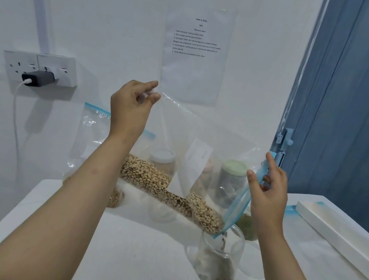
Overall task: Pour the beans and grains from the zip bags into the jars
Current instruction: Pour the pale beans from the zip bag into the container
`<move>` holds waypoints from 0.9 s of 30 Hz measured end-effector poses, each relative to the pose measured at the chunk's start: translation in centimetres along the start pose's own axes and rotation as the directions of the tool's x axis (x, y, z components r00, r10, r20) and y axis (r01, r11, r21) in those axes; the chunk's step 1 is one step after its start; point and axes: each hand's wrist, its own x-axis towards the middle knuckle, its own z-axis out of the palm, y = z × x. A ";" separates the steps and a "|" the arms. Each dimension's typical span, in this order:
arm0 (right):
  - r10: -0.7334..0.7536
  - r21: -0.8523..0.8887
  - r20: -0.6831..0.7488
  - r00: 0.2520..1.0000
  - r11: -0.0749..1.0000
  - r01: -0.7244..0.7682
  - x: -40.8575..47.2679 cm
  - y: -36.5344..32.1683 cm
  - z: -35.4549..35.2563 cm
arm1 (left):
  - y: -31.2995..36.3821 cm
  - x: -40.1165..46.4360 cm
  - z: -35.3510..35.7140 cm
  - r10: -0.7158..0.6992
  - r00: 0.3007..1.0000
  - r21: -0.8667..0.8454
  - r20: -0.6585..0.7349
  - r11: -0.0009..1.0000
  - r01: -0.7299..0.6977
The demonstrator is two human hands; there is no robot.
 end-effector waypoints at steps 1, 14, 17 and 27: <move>-0.005 -0.001 -0.001 1.000 1.000 0.005 0.0 -0.1 0.0 | 0.0 0.0 0.0 0.000 1.000 -0.001 0.001 1.000 0.000; -0.010 0.001 -0.002 1.000 1.000 0.010 -0.3 -0.6 -0.1 | 0.0 -0.2 0.0 -0.001 1.000 -0.010 -0.001 1.000 0.001; -0.010 0.000 -0.006 1.000 1.000 0.010 -0.3 -0.8 -0.1 | 0.0 -0.2 -0.2 0.003 1.000 -0.007 0.006 1.000 -0.003; 0.031 0.013 -0.015 0.999 0.999 -0.031 -0.6 -1.1 0.0 | -0.2 0.0 -0.4 0.033 0.999 0.005 0.007 0.999 -0.033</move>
